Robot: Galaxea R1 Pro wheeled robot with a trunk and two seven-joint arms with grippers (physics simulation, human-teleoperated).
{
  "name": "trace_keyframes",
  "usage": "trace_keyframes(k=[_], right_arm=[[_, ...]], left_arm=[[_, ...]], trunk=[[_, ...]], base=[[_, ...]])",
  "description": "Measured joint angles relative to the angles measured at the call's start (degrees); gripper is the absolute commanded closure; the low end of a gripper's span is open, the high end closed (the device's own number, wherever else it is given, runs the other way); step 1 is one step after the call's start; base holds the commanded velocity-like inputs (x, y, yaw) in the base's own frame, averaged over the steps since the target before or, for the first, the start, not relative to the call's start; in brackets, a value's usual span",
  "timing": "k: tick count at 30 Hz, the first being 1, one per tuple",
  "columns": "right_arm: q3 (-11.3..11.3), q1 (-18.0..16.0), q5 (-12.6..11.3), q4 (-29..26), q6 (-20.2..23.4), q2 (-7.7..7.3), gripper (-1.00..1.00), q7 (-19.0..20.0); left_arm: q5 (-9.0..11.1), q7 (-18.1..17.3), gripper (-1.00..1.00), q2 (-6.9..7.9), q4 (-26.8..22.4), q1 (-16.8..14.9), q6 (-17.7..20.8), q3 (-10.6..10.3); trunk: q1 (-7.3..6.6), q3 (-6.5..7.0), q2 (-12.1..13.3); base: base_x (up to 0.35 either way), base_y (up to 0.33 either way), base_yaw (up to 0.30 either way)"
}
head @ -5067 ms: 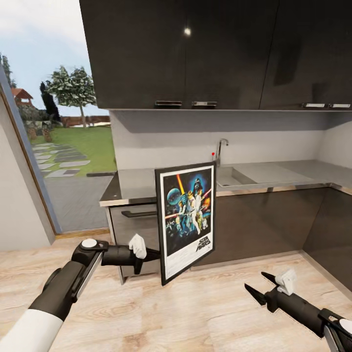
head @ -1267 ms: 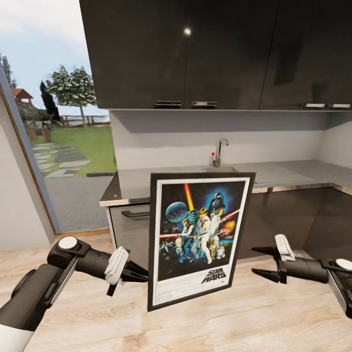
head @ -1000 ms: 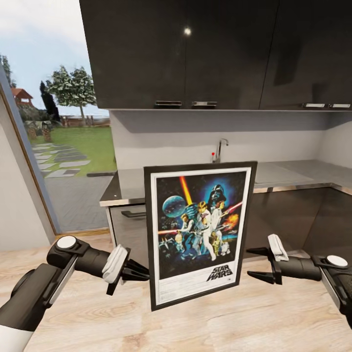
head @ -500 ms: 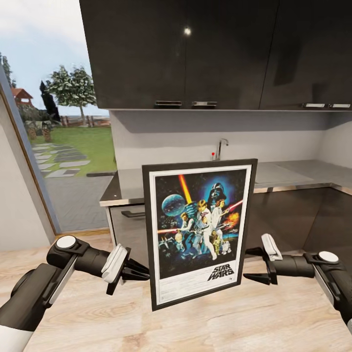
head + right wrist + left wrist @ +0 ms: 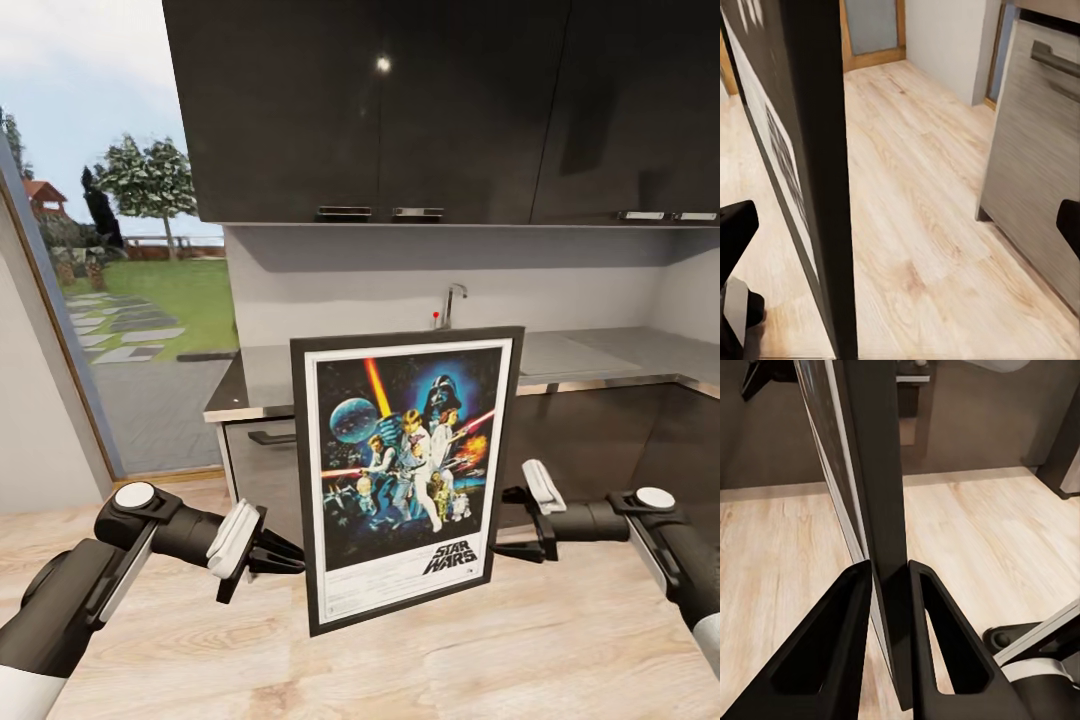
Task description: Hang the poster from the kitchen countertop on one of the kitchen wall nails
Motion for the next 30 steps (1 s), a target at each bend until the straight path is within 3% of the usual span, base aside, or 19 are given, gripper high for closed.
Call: trace_keyframes(k=[7, 22, 30], right_arm=[[1.8, -0.6, 0.0, 0.0, 0.0, 0.01, -1.00, 0.0], [2.6, -0.8, 0.0, -0.1, -0.1, 0.01, -1.00, 0.0], [5.8, -0.8, 0.0, -0.2, -1.8, 0.00, -1.00, 0.1]], left_arm=[[0.0, 0.0, 1.00, 0.33, 0.0, 0.0, 0.0, 0.0], [-0.1, 0.0, 1.00, 0.46, 0.1, 0.1, 0.0, 0.0], [-0.1, 0.0, 1.00, 0.46, 0.1, 0.1, 0.0, 0.0]], trunk=[[0.00, 0.00, 0.0], [0.00, 0.00, 0.0], [0.00, 0.00, 0.0]], base=[[0.000, 0.000, 0.000], [0.000, 0.000, 0.000], [0.000, 0.000, 0.000]])
